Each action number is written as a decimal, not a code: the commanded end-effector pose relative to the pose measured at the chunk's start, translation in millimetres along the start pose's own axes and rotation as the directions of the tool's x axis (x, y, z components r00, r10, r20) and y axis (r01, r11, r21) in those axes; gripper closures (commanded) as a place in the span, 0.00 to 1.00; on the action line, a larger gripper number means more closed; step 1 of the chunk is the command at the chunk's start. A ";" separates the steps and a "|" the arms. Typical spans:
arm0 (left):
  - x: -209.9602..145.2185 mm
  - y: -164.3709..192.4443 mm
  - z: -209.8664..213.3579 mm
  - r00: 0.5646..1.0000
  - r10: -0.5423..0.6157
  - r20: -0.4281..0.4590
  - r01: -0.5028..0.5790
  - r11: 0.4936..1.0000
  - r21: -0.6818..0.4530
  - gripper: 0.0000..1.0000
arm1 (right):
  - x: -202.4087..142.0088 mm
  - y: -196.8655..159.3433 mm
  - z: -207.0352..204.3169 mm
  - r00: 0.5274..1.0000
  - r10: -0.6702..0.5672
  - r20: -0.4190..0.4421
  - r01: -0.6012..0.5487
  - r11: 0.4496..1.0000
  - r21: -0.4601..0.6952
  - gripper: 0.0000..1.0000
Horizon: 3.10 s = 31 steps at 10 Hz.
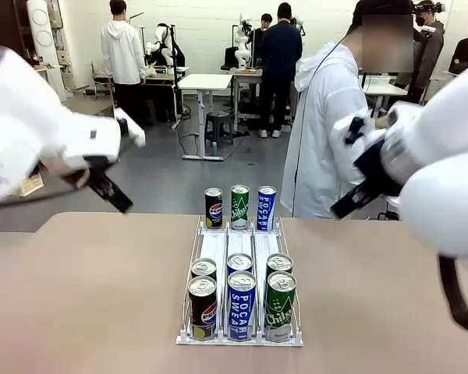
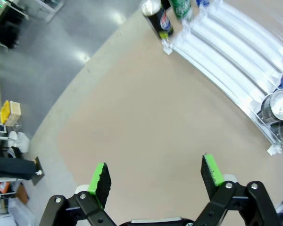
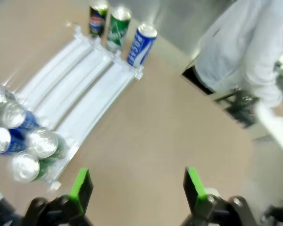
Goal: Retrieve and hand over the desired beverage to the person.
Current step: Pick up a can of the same type that the person held from the Automatic Can Dispenser.
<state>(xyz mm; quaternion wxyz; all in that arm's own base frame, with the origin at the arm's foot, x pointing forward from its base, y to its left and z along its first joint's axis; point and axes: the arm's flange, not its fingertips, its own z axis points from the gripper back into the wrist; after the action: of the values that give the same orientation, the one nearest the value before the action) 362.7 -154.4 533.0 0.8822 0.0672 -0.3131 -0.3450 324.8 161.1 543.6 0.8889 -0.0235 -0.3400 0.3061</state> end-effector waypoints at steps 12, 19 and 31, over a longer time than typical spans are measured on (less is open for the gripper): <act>-27.5 150.6 119.5 0.976 0.208 0.057 -0.105 0.691 -0.715 0.00 | -19.8 -181.7 115.1 0.965 -0.246 -0.091 0.252 0.769 0.588 0.00; -112.2 220.9 120.8 0.920 0.392 -0.007 -0.269 0.617 -0.739 0.00 | -62.4 -245.9 99.9 0.947 -0.318 -0.041 0.271 0.727 0.631 0.00; -112.2 220.9 120.8 0.920 0.392 -0.007 -0.269 0.617 -0.739 0.00 | -67.6 -261.5 103.0 0.898 -0.437 -0.047 0.363 0.676 0.641 0.00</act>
<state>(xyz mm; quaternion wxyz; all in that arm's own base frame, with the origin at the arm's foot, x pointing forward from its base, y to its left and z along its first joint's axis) 350.7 94.3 643.8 0.8642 -0.3684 -0.2184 -0.2639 357.0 -106.4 647.4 0.8755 0.3606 -0.2572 0.1934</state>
